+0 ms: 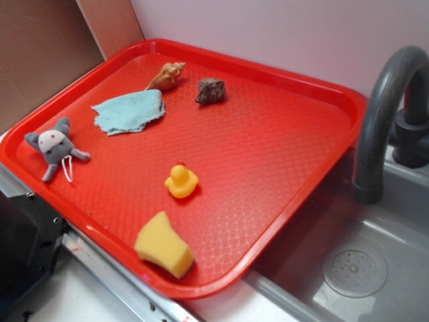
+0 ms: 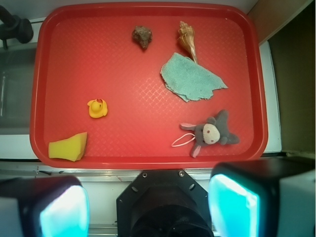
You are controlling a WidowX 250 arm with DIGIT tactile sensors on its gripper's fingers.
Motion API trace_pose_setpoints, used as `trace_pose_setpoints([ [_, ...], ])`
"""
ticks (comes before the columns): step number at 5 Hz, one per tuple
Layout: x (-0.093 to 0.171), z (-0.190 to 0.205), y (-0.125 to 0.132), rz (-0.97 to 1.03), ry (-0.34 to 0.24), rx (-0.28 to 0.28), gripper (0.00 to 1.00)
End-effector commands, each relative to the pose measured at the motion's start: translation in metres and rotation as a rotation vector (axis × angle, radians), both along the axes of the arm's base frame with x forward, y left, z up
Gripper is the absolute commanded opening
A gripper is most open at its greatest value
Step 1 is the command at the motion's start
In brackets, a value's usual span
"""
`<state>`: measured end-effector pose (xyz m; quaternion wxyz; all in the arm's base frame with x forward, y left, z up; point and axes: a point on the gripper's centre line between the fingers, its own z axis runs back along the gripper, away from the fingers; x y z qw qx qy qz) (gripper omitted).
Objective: Grab the gray animal.
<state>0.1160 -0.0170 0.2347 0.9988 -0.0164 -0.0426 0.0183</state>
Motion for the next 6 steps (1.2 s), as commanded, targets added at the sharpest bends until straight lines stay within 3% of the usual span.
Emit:
trace_pose_setpoints([
  [1,0.000,0.000,0.000,0.000,0.000,0.000,1.00],
  [2,-0.001,-0.003,0.018,0.248,-0.079,-0.053,1.00],
  [3,-0.002,-0.020,0.034,0.496,-0.129,-0.057,1.00],
  [5,-0.007,-0.063,0.065,1.001,-0.095,-0.077,1.00],
  [6,-0.004,-0.087,0.077,1.251,-0.087,-0.045,1.00],
])
